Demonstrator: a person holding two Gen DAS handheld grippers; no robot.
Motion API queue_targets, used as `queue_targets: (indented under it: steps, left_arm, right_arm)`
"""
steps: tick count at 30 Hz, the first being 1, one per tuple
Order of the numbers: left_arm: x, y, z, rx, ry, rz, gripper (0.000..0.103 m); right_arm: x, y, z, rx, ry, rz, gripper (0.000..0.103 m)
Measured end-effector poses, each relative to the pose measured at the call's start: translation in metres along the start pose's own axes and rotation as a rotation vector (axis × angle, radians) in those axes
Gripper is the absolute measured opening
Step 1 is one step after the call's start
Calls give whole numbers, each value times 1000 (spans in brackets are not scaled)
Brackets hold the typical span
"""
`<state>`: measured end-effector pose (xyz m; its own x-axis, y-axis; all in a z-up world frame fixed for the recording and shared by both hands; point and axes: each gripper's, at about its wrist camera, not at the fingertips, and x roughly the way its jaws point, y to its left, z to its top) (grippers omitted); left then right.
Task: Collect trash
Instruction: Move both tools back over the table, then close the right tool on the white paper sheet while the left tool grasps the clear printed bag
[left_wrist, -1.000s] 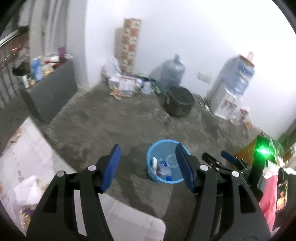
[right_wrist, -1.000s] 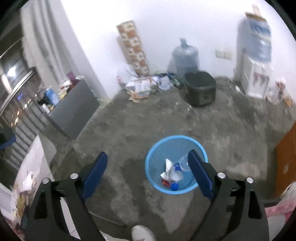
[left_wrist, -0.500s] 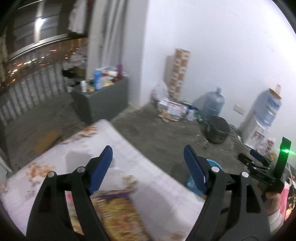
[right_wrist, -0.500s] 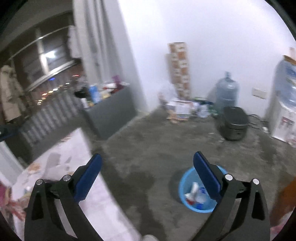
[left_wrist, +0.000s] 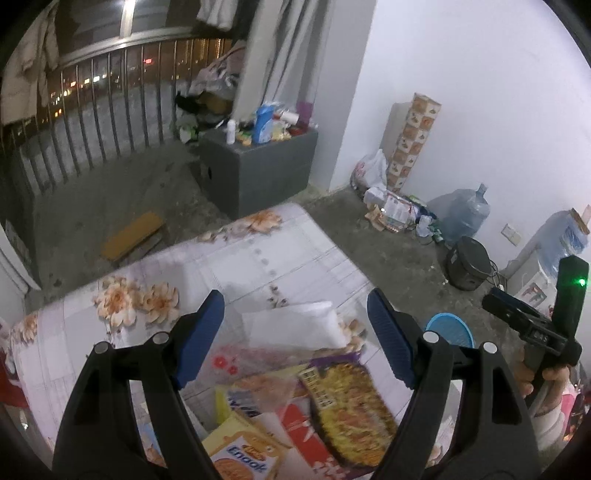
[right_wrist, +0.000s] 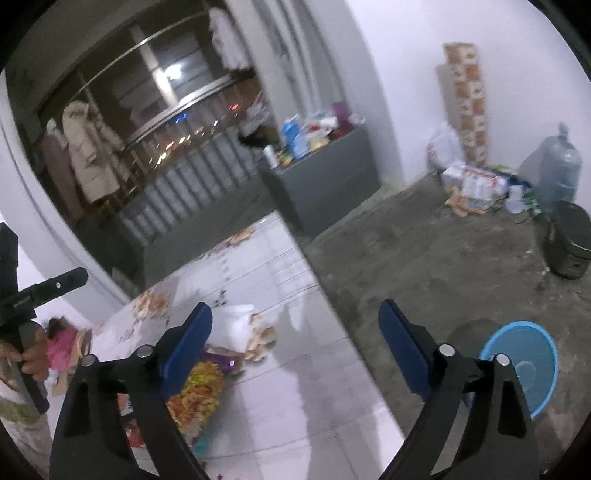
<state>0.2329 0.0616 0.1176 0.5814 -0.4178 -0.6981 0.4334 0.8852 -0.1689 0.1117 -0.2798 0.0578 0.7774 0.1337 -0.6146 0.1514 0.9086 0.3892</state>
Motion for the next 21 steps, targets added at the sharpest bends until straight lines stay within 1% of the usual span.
queue_targets:
  steps: [1,3,5,8,9,11,12,14,15,16,18,21]
  left_arm:
    - [3,0,-5,-5,8,-2,75]
    - [10,13,-10,-11,30,4,75]
    - [19,26,-16,-30,48,26,75]
    - [40,58,-24,-105,122,34,70]
    - [49,70,-29,-137,158,30,69]
    - [64,84,-37,-159,217,34,68]
    - [74,90,-43,-141,257,46,68]
    - [88,94,-52,-112,307,53,68]
    - [98,98,-57,-101,349,60,68]
    - [104,100,-60,-98,372,62,68]
    - [115,105,-65,-89,413,59,67]
    - [133,109,-71,-56,486,75,66]
  right_arm:
    - [9,7,2,-8,23,16,85]
    - [25,11,9,-16,53,37,81]
    - [42,20,11,-27,92,57,78]
    - [68,28,12,-36,153,79,72]
    - [77,29,11,-36,173,83,71]
    - [97,34,11,-40,212,88,69]
    - [107,37,9,-48,231,82,69]
    - [125,41,6,-54,269,84,69]
    - [133,41,4,-53,288,81,66]
    - [144,43,2,-57,312,76,65]
    - [158,48,-1,-72,339,69,65]
    - [175,56,-3,-104,371,52,65]
